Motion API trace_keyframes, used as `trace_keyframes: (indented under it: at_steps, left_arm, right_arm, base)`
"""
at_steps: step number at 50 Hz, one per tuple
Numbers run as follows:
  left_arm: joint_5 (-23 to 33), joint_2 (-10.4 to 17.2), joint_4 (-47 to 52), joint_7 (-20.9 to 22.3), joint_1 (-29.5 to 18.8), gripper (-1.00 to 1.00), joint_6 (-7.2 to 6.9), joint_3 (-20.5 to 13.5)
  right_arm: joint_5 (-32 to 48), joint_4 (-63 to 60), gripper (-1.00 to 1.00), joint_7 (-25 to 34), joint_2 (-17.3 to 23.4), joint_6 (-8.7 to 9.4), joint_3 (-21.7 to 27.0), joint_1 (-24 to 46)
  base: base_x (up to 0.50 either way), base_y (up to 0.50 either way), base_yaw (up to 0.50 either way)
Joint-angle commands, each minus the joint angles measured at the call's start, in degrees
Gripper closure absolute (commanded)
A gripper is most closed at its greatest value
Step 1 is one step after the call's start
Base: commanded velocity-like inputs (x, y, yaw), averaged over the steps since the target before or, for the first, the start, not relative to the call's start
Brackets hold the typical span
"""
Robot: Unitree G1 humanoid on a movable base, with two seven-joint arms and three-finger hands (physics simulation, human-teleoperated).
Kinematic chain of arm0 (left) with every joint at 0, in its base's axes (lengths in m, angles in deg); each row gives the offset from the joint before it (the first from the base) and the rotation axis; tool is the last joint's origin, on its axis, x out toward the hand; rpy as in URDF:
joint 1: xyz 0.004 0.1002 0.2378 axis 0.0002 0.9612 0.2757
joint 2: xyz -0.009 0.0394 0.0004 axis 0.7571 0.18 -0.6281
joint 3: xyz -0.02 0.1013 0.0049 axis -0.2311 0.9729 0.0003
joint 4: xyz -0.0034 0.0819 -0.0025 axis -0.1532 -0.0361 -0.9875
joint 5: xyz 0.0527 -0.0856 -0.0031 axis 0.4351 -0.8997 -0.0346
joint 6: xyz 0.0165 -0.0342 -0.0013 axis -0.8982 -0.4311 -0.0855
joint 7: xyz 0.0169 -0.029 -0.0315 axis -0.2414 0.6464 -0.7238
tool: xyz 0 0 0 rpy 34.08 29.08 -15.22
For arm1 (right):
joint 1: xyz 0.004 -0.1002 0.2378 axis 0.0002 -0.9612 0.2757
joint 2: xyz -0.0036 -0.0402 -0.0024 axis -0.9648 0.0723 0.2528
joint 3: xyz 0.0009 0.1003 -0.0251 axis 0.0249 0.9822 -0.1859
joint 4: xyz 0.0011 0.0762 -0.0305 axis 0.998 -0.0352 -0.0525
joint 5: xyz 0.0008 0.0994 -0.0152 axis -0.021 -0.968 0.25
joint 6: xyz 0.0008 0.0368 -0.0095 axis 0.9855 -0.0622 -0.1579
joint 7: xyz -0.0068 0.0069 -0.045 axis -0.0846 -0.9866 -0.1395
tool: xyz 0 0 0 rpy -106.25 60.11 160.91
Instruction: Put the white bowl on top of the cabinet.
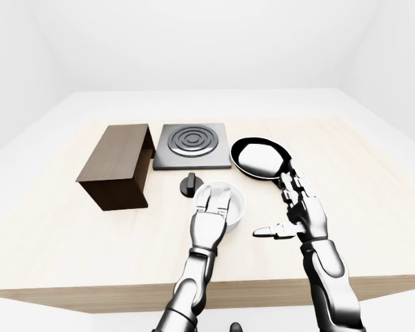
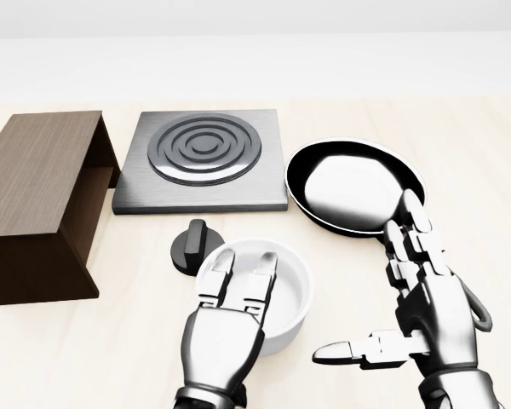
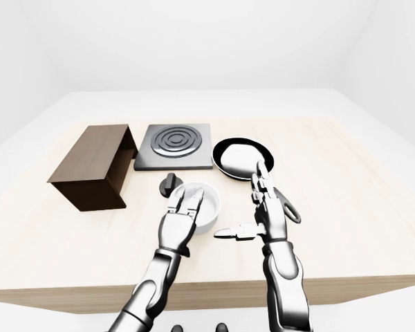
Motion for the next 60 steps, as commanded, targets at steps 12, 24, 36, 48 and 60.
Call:
trace_keyframes:
  at_steps: [12, 24, 36, 48, 60]
  left_arm:
    - [0.0, 0.1, -4.2, -1.1, 0.2, 1.00, 0.00, -0.1]
    - [-0.2, 0.1, -4.6, -1.3, 0.0, 1.00, 0.00, -0.4]
    - [-0.8, 0.3, -4.7, -1.1, -0.8, 1.00, 0.00, -0.9]
    - [-1.9, 0.7, 1.0, 0.3, 0.1, 1.00, 0.00, -1.3]
    - [-1.2, 2.3, 12.7, 5.4, 2.0, 1.00, 0.00, -1.9]
  right_arm:
    - [-0.1, -0.6, -1.00, 0.1, 0.0, 0.00, 0.1, -0.2]
    - [0.1, -0.4, -1.00, 0.2, -0.1, 0.00, -0.2, -0.2]
    - [0.2, -0.2, -1.00, 0.1, -0.1, 0.00, -0.4, -0.1]
    - [0.4, -0.5, -1.00, 0.2, -0.2, 0.00, -0.7, -0.7]
    - [0.8, 0.1, -1.00, 0.0, -0.3, 0.00, -1.2, -0.6]
  base:
    - [0.00, 0.00, 0.00]
    - [0.00, 0.00, 0.00]
    - [0.00, 0.00, 0.00]
    - [0.00, 0.00, 0.00]
    - [0.00, 0.00, 0.00]
